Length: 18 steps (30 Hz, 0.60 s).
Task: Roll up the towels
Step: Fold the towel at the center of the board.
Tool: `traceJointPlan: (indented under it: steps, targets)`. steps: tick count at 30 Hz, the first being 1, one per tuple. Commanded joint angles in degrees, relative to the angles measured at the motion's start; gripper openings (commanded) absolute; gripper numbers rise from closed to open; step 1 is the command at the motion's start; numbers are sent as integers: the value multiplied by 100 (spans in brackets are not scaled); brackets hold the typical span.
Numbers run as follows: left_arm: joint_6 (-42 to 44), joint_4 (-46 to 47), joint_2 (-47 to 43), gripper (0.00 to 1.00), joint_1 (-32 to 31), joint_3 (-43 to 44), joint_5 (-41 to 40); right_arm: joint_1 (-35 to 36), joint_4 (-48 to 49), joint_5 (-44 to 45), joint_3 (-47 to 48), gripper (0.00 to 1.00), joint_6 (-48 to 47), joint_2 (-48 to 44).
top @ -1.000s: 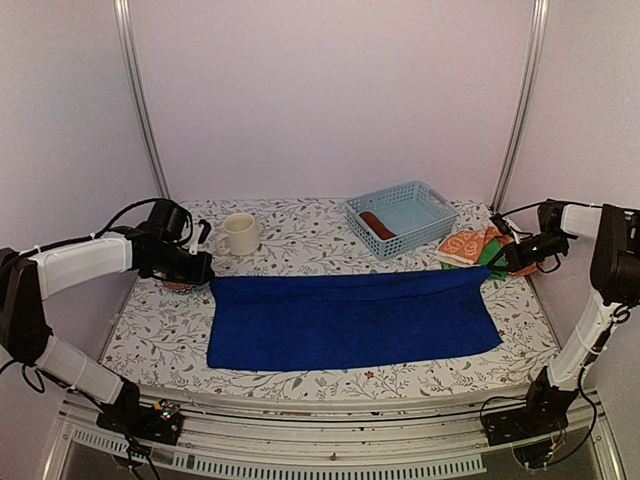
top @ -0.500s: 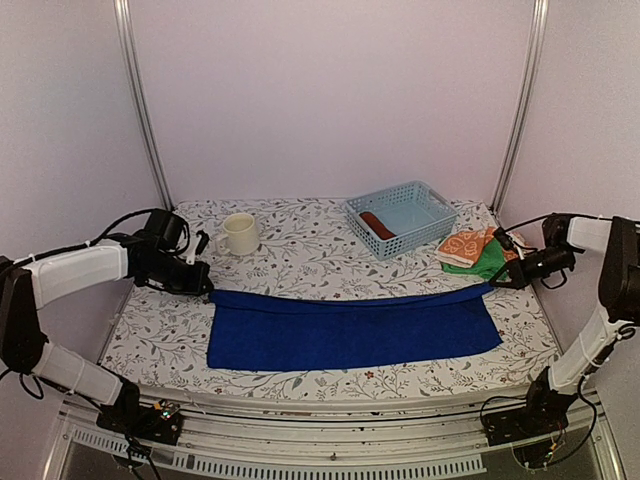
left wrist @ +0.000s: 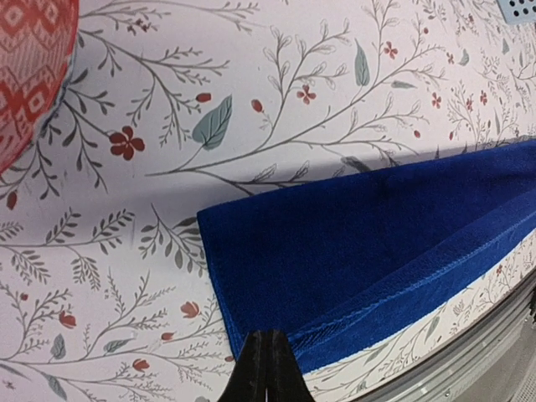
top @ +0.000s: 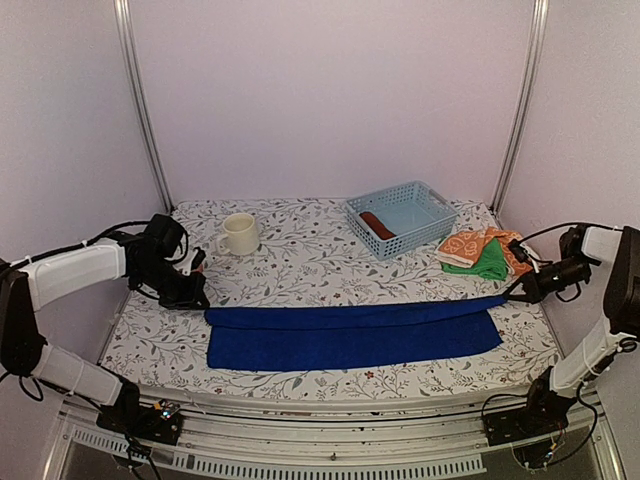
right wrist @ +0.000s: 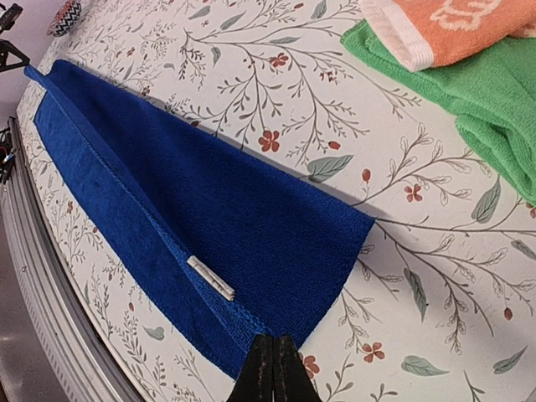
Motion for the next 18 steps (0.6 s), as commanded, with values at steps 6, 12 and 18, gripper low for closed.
traceJointPlan:
  steps: [6,12,18]
  targets:
    - [-230,-916,-174,0,38,108,-58,-91,-369,-13,-477,3,-962,-273]
    - [-240,-947,-98,0,45,74,-220,-90,-329,143,-694,4,-1175,-237]
    - [-230,-1111,-106,0,41,-20,-154,-91,-212,479,-993,4,-1383,-247]
